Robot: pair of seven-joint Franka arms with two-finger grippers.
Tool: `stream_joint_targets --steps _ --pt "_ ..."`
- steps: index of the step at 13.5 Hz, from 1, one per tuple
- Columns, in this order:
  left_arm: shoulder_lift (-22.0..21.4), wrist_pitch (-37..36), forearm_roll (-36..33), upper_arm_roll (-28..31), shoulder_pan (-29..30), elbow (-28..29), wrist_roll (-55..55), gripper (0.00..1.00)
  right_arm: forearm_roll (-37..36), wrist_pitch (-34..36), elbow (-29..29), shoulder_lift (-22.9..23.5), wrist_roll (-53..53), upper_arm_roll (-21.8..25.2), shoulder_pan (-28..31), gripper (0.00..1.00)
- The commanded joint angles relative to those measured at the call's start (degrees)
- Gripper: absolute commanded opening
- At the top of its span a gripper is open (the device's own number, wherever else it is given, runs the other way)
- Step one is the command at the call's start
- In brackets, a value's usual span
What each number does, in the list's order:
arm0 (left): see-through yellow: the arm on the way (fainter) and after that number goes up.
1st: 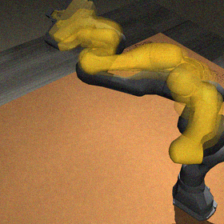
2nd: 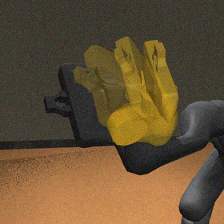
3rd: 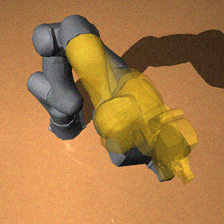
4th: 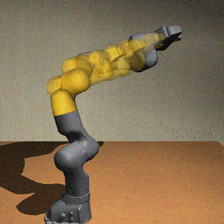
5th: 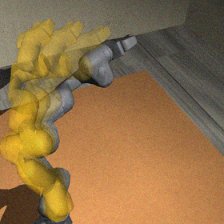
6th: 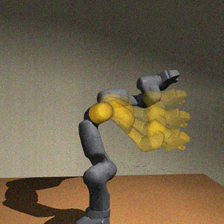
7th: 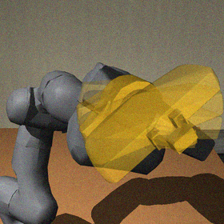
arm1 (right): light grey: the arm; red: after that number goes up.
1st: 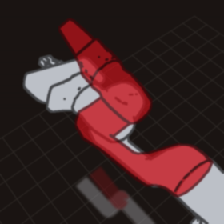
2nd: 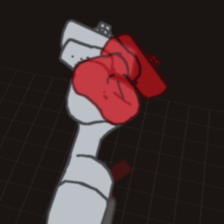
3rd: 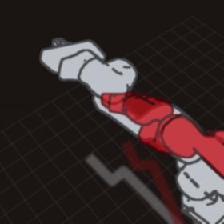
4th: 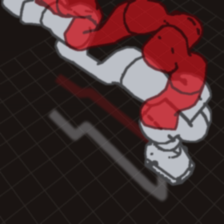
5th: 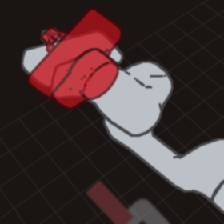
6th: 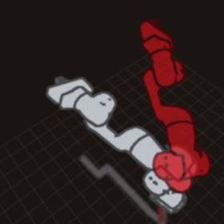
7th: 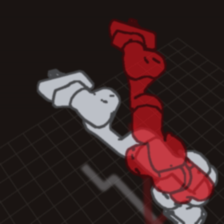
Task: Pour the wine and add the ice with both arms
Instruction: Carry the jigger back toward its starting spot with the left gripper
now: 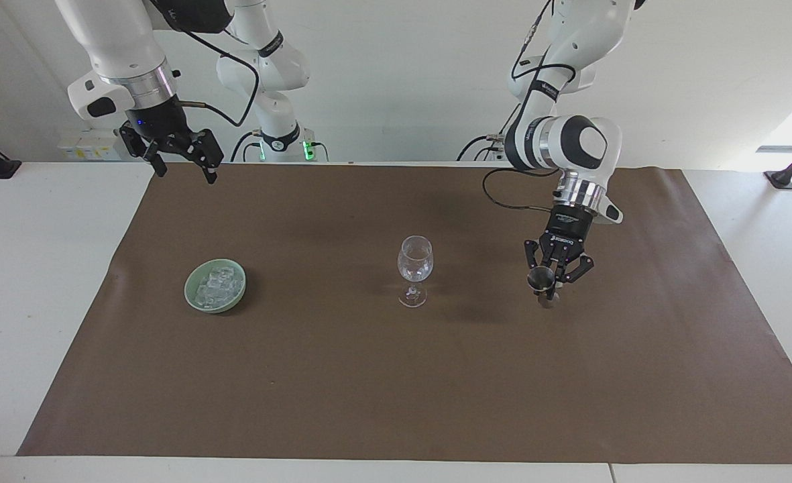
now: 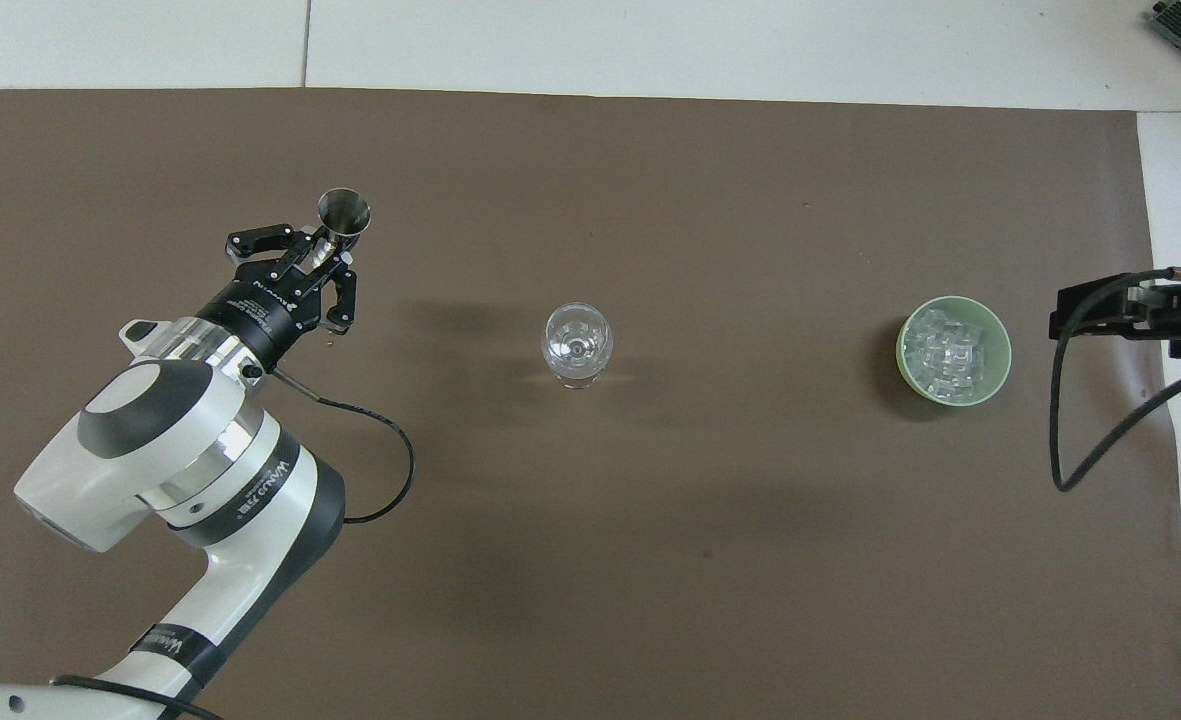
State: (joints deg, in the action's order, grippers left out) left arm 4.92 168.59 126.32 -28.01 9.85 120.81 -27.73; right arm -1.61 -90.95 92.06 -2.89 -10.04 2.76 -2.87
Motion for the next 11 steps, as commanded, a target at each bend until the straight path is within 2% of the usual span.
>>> stream_joint_targets --steps 1,4,7,9,11 --pt "-5.71 -9.83 1.21 -0.03 5.08 8.37 -1.62 0.00 -0.24 0.34 1.11 -1.07 1.52 0.22 -0.12 1.00" --pt "-5.98 -16.00 1.12 0.23 9.48 11.81 -1.53 0.00 -0.24 0.34 1.11 -1.07 1.52 0.22 -0.12 1.00" --pt "-6.15 -27.40 0.60 0.94 15.44 16.55 -1.45 0.00 -0.24 0.34 1.11 -1.07 1.52 0.22 -0.12 1.00" --pt "-5.37 -31.72 0.24 1.02 17.83 17.88 -1.44 0.00 -0.24 0.34 1.11 -1.07 1.52 0.22 -0.12 1.00" --pt "-3.35 -39.44 -0.45 1.11 21.95 20.51 -1.09 0.00 -0.24 0.34 1.11 -1.07 1.52 0.22 -0.12 1.00"
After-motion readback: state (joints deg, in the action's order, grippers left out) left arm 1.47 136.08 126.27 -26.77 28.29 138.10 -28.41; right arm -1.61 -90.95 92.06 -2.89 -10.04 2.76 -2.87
